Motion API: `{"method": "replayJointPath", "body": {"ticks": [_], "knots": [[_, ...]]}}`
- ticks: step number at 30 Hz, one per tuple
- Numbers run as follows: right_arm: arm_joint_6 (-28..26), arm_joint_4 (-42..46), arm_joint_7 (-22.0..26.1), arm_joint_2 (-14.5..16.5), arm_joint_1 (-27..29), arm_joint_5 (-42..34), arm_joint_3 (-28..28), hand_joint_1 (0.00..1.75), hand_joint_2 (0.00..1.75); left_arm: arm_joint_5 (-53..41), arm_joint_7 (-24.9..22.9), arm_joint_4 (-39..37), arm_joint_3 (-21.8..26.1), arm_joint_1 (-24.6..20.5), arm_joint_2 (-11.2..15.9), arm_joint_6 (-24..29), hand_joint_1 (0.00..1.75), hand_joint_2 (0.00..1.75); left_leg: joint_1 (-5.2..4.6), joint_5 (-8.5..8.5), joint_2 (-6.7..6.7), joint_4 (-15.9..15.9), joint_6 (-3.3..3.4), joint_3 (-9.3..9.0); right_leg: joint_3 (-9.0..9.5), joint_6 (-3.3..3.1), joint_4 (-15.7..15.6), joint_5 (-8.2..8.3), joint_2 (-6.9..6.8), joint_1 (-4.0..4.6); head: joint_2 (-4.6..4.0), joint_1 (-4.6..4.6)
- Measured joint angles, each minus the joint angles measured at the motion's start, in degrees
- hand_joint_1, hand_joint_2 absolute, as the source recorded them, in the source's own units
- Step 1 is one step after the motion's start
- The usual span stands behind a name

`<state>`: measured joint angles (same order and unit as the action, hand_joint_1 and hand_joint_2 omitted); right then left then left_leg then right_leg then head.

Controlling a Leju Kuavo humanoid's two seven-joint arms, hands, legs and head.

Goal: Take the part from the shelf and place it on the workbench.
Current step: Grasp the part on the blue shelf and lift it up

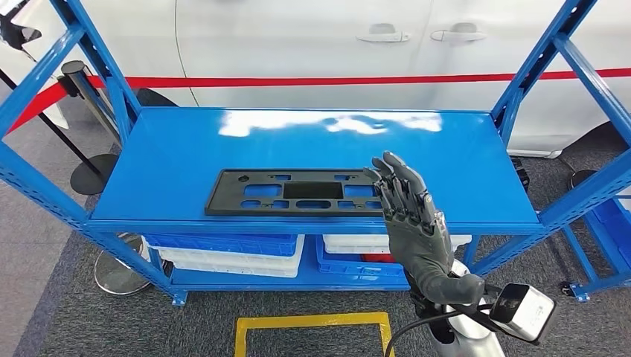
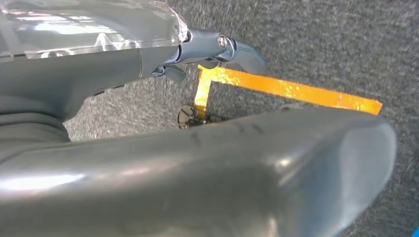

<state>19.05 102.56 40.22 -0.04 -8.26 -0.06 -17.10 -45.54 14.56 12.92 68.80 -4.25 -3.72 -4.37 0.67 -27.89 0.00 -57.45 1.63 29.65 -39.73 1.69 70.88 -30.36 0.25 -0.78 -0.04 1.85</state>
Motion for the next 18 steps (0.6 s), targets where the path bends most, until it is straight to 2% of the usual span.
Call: {"method": "replayJointPath", "body": {"ticks": [1, 2, 3, 4, 5, 7, 8, 9, 10, 12, 13, 14, 15, 17, 18], "knots": [[-0.1, -0.2, 0.0, -0.1, 0.0, -0.1, -0.1, 0.00, 0.00, 0.0, 0.0, 0.0, 0.0, 0.0, 0.0, 0.0, 0.00, 0.00, 0.02, -0.52, -0.03, 0.0, -0.19, -0.67, 0.99, -0.14, -4.0, 3.21, -0.05, -0.02, 0.00, -0.01], [-0.2, -0.4, 0.0, -0.2, 0.0, -0.2, -0.2, 0.00, 0.00, -0.1, 0.0, 0.0, 0.0, 0.0, -0.1, 0.0, 0.00, 0.00, 0.00, -0.97, -0.07, 0.0, -0.42, -1.28, 1.90, -0.35, -7.4, 5.30, -0.10, 0.08, 0.00, 0.03], [-0.4, -0.8, 0.0, -0.4, 0.0, -0.3, -0.4, 0.00, 0.00, -0.1, 0.1, 0.0, 0.1, -0.1, -0.1, 0.0, 0.00, 0.00, -0.02, -1.37, -0.11, 0.0, -0.75, -1.55, 2.55, -0.71, -10.0, 6.55, -0.15, 0.29, 0.00, -0.01], [-0.4, -1.2, 0.0, -0.5, 0.1, -0.3, -0.6, 0.00, 0.00, -0.3, 0.2, 0.0, 0.1, -0.1, -0.2, 0.0, 0.00, 0.00, -0.04, -1.70, -0.14, 0.1, -1.11, -1.62, 2.75, -1.11, -11.4, 7.01, -0.16, 0.52, 0.00, -0.03], [-0.5, -1.5, 0.0, -0.6, 0.1, -0.2, -0.8, 0.00, 0.00, -0.4, 0.3, 0.0, 0.1, -0.2, -0.2, 0.0, 0.00, 0.00, -0.10, -1.84, -0.15, 0.0, -1.47, -1.81, 2.74, -1.51, -11.6, 6.64, -0.16, 0.69, 0.00, -0.05], [-0.4, -2.0, 0.1, -0.7, 0.3, 0.3, -1.3, 0.00, 0.00, -0.7, 0.6, 0.0, 0.1, -0.1, -0.2, 0.0, 0.00, 0.00, -0.10, -2.31, -0.14, -0.2, -2.14, -2.12, 3.26, -2.20, -12.2, 6.80, -0.07, 0.64, 0.00, -0.10], [-0.3, -2.3, 0.1, -0.8, 0.2, 0.7, -1.5, 0.00, 0.00, -0.8, 0.7, 0.0, 0.1, -0.1, -0.2, 0.0, 0.00, 0.00, -0.07, -2.81, -0.13, -1.1, -2.35, -2.03, 3.67, -2.49, -12.4, 6.65, -0.06, 0.53, 0.00, -0.09], [-0.3, -2.6, 0.0, -0.8, 0.2, 1.1, -1.7, 0.00, 0.00, -0.9, 0.9, 0.0, 0.1, -0.2, -0.2, 0.0, 0.00, 0.00, -0.01, -3.89, -0.13, -3.0, -2.53, -1.14, 4.06, -2.75, -12.6, 6.54, -0.06, 0.47, 0.00, -0.08], [-0.3, -3.1, -0.1, -0.9, 0.2, 1.5, -2.0, 0.00, 0.44, -1.1, 1.0, 0.0, 0.1, -0.2, -0.2, 0.0, 0.00, 0.00, 0.05, -5.42, -0.13, -6.0, -2.65, 0.47, 4.34, -3.05, -12.7, 6.38, -0.11, 0.48, 0.00, -0.07], [-0.3, -4.4, -0.8, -1.0, 0.2, 2.7, -2.8, 0.00, 1.31, -1.5, 1.2, 0.0, 0.1, -0.2, -0.2, -0.1, 0.00, 0.00, 0.05, -8.48, -0.13, -13.4, -2.82, 5.02, 4.57, -3.53, -12.7, 6.04, -0.14, 0.72, 0.00, -0.06], [-0.4, -5.2, -1.2, -1.0, 0.2, 3.4, -3.3, 0.00, 1.75, -1.6, 1.2, 0.0, 0.1, -0.1, -0.2, -0.1, 0.00, 0.00, 0.05, -8.96, -0.12, -15.8, -2.81, 6.82, 4.67, -3.68, -12.7, 5.88, -0.10, 0.87, 0.00, -0.07], [-0.7, -5.9, -1.7, -1.1, 0.1, 4.4, -3.7, 0.00, 1.75, -1.8, 1.2, 0.0, 0.1, 0.0, -0.2, -0.2, 0.00, 0.00, 0.04, -8.30, -0.12, -16.2, -2.73, 7.76, 4.80, -3.76, -12.6, 5.72, -0.01, 1.00, 0.00, -0.07], [-1.2, -6.7, -2.0, -1.1, 0.0, 5.6, -4.3, 0.00, 1.75, -1.8, 1.2, 0.0, 0.1, 0.0, -0.2, -0.2, 0.00, 0.00, 0.03, -6.44, -0.12, -14.4, -2.56, 7.59, 4.99, -3.78, -12.5, 5.54, 0.09, 1.11, 0.00, -0.06], [-2.4, -7.9, -2.6, -1.2, -0.4, 8.1, -5.3, 0.00, 1.75, -1.9, 1.1, 0.0, 0.1, -0.1, -0.2, -0.1, 0.00, 0.00, -0.07, -1.48, -0.12, -7.1, -2.02, 5.21, 5.46, -3.66, -12.4, 5.13, 0.20, 1.24, 0.00, -0.08], [-2.9, -8.4, -2.7, -1.2, -0.5, 9.0, -5.8, 0.00, 1.75, -1.9, 1.0, 0.0, 0.1, -0.1, -0.1, -0.1, 0.00, 0.00, -0.14, 0.21, -0.12, -4.1, -1.78, 4.10, 5.63, -3.57, -12.3, 4.98, 0.21, 1.25, 0.00, -0.09]]}}
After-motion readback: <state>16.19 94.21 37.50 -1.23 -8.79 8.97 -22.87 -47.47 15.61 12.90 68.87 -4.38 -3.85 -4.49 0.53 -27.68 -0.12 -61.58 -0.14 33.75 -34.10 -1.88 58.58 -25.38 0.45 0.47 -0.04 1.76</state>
